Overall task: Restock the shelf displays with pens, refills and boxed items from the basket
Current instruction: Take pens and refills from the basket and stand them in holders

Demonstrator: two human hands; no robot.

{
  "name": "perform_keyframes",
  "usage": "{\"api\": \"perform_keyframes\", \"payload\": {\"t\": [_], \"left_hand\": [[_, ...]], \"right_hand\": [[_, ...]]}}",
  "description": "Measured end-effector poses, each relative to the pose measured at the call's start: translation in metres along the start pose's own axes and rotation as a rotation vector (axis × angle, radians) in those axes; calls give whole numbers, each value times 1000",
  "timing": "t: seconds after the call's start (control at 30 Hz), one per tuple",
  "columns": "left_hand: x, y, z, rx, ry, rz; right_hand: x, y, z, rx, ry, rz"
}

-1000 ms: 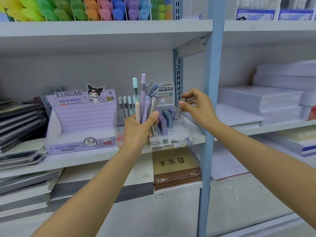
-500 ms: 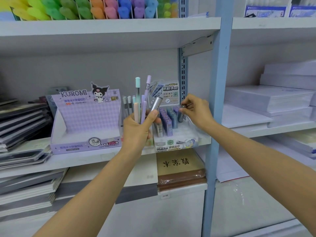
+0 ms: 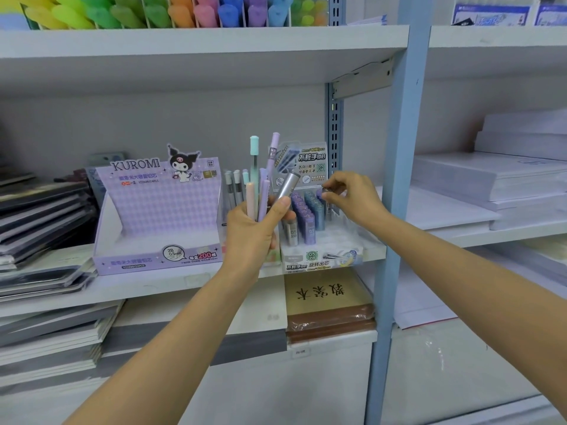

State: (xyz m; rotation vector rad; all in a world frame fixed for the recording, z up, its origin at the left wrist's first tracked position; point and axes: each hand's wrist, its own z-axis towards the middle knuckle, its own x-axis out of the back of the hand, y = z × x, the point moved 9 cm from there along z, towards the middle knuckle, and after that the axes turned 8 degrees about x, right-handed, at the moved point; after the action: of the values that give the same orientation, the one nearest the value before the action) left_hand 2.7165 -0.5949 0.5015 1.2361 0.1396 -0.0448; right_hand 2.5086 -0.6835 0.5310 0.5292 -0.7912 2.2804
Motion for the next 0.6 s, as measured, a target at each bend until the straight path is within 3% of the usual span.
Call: {"api": "perform_keyframes", "payload": {"t": [0.17, 0.3, 0.43, 0.53, 0.6], "left_hand": [[0, 1, -2, 5, -10, -1], [-1, 1, -5, 12, -23, 16], [-2, 1, -8, 16, -26, 48], [-6, 2, -12, 15, -34, 68], [-11, 4, -16, 10, -56, 72]], "right_hand": [[-8, 10, -2, -54, -51, -187], [-3, 4, -10, -51, -63, -121], [20, -31, -20, 1, 47, 242], [20, -66, -28, 36, -65, 665], [17, -88, -33, 102, -163, 734]]}}
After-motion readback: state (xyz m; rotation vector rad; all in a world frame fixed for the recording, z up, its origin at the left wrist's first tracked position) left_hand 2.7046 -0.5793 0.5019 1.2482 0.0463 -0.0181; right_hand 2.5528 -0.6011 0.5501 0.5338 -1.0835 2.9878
